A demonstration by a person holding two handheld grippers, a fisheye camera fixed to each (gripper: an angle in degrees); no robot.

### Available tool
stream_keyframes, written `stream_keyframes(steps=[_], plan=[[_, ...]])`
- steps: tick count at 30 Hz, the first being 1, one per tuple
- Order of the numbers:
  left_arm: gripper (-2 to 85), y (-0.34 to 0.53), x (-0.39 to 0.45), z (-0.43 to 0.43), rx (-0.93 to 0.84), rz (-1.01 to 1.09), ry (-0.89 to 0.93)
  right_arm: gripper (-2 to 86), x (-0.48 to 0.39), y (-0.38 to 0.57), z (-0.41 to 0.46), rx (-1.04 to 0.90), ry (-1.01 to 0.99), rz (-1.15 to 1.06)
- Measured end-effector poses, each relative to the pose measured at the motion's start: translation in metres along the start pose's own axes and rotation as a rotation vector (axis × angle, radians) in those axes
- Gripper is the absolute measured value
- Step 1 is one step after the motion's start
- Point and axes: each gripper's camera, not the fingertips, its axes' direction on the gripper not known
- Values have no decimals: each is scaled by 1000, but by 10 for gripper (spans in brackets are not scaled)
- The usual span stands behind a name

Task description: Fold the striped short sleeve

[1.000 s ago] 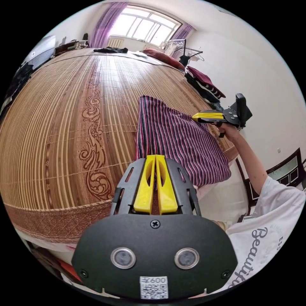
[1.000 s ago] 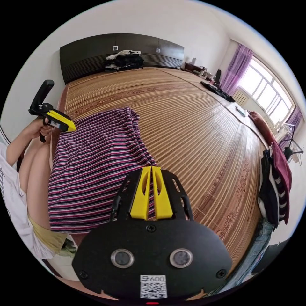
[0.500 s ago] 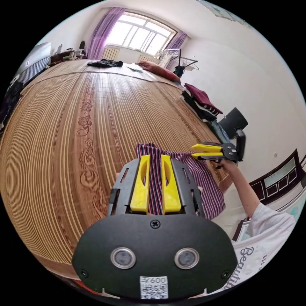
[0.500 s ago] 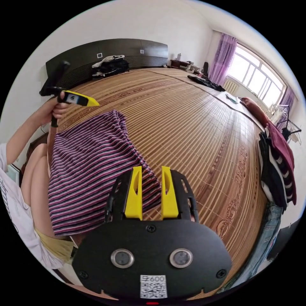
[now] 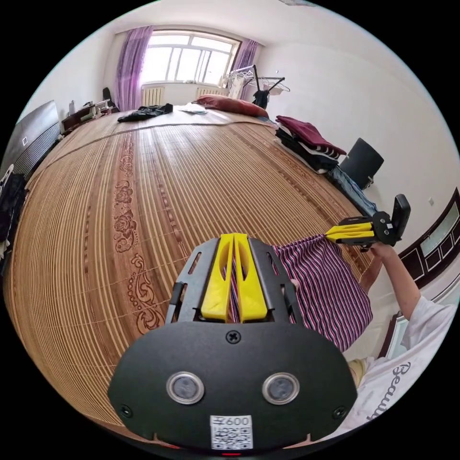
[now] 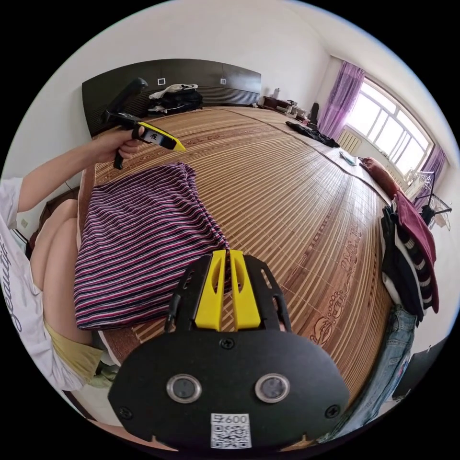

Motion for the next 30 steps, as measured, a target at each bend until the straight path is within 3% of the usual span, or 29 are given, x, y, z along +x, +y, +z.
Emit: stream_keyframes(steps=[6, 10, 17, 24, 30], plan=[[35, -5, -1, 15, -42, -42, 146, -3, -15, -12, -20, 40, 25, 46], [21, -15, 15, 28, -104, 8, 82, -4, -16, -23, -24, 33, -60, 81], [14, -18, 25, 16, -19, -5, 68, -8, -52, -55, -19, 6, -25, 23], [82, -26, -1, 17, -59, -137, 222, -8, -84, -80, -15, 2, -7, 22], [32, -25, 21, 5, -10, -46, 119, -8, -113, -99, -18, 13, 23, -6]])
